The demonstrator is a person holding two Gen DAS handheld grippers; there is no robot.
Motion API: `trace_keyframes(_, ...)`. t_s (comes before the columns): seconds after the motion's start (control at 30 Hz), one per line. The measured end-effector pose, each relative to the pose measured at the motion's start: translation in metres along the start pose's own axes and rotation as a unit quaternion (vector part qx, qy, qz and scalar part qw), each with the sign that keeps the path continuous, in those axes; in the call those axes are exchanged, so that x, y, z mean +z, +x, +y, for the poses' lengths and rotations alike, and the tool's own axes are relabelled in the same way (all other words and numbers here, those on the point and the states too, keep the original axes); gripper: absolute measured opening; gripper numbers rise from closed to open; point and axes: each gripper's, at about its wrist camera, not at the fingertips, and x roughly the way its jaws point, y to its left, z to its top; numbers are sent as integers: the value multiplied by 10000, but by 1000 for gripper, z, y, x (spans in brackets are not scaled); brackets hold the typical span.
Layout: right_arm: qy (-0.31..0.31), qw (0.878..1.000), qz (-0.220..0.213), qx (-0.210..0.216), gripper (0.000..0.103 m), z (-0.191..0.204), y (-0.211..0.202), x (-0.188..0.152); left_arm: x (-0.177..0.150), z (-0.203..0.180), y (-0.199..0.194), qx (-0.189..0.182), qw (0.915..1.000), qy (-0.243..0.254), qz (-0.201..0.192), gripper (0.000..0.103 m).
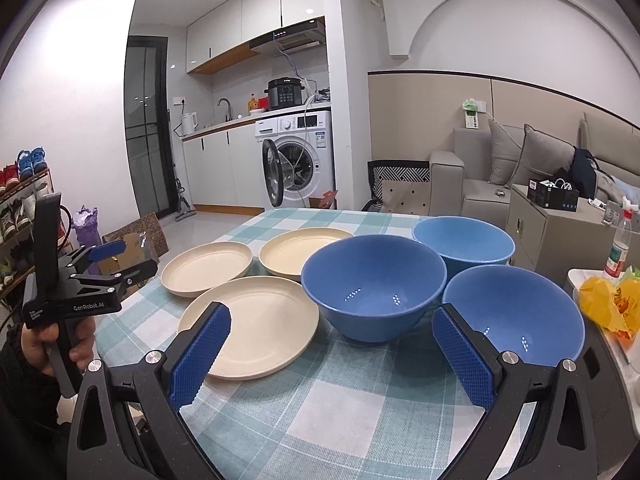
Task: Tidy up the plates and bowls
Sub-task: 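Move both tools toward the cream plates on the table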
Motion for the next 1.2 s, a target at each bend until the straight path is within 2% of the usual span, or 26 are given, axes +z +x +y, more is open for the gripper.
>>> trace_keyframes(0.6,-78,9998,-206,16,103,-1,3,48,25,6,16,38,10000,37,62,103)
trace_keyframes(1.2,-450,9989,131,-43,103,1,35,112,54,35,45,190,9995,-199,165,103)
